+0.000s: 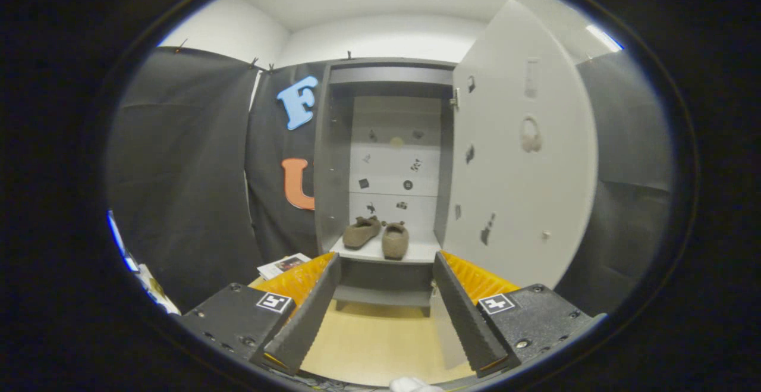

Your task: Open the shoe cabinet door, grab the shoes and put them into the shoe cabinet, then close the shoe cabinet door.

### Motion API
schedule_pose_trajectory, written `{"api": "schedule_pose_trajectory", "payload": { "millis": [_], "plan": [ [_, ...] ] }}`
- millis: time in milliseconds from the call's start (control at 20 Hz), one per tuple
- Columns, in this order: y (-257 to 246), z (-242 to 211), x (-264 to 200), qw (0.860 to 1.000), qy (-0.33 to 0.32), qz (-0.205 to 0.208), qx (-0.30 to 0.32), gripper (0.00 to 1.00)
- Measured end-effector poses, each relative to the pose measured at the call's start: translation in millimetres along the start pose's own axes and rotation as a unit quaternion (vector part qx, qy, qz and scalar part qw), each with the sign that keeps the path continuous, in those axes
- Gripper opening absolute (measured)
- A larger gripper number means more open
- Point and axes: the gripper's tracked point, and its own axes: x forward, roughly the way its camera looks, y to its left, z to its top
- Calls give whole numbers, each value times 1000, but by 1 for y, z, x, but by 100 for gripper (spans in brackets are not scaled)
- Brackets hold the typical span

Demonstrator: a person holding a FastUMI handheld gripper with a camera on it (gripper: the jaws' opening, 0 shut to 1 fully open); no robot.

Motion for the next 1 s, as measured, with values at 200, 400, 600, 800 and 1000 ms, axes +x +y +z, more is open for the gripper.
{"api": "schedule_pose_trajectory", "payload": {
  "millis": [200, 400, 600, 800, 1000],
  "plan": [
    [-59, -3, -44, 999, -7, -36, 2, 99],
    [-129, -6, -66, 997, -8, -74, 17, 99],
    [-190, -14, -61, 997, -2, -78, 23, 99],
    [-230, -12, -27, 998, -2, -51, 35, 99],
    [-236, -19, 8, 1000, 7, 2, 29, 100]
  ]
}}
